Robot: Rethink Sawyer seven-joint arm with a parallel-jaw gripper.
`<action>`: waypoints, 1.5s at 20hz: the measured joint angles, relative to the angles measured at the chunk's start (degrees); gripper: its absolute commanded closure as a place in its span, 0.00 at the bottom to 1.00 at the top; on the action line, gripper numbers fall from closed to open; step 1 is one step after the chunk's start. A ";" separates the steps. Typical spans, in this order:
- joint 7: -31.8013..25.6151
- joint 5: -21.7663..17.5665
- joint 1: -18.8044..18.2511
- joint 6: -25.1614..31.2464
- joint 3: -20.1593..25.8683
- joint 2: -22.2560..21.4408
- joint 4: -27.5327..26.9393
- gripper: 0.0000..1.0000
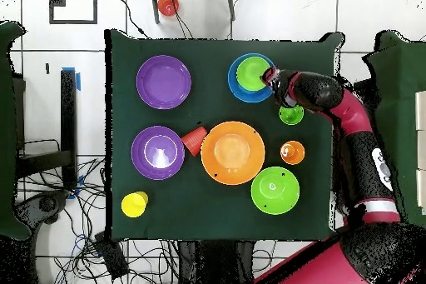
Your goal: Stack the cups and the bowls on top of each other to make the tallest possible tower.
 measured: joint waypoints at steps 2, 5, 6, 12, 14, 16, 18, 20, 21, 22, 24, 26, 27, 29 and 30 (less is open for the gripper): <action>0.00 -0.01 0.09 -0.01 0.25 0.34 -0.90 1.00; 0.00 -0.05 0.14 -0.01 0.69 0.92 -2.37 1.00; 0.00 -0.05 0.14 -0.01 0.74 1.02 -2.59 1.00; 0.00 -0.13 0.28 -0.26 0.83 1.22 -3.31 1.00; 0.00 -0.77 0.41 -1.54 0.77 1.01 -3.13 1.00; 0.00 -1.46 0.59 -3.07 0.62 0.72 -2.85 1.00; 0.00 -2.16 0.84 -4.77 0.34 0.31 -2.43 1.00; 0.00 -3.26 1.41 -7.80 -0.21 -0.59 -1.48 1.00; 0.00 -3.98 1.92 -9.45 -0.78 -1.26 -0.87 1.00; 0.00 -4.70 2.42 -11.09 -1.35 -1.92 -0.27 1.00; 0.01 -5.88 3.78 -13.77 -3.11 -3.39 0.86 1.00; 0.19 -7.10 5.97 -16.61 -5.82 -5.32 2.06 1.00; 0.58 -7.67 7.66 -18.28 -7.83 -6.51 2.69 1.00; 1.70 -8.17 10.68 -20.50 -11.17 -8.12 3.47 1.00; 2.42 -8.42 12.46 -21.74 -13.09 -9.00 3.92 1.00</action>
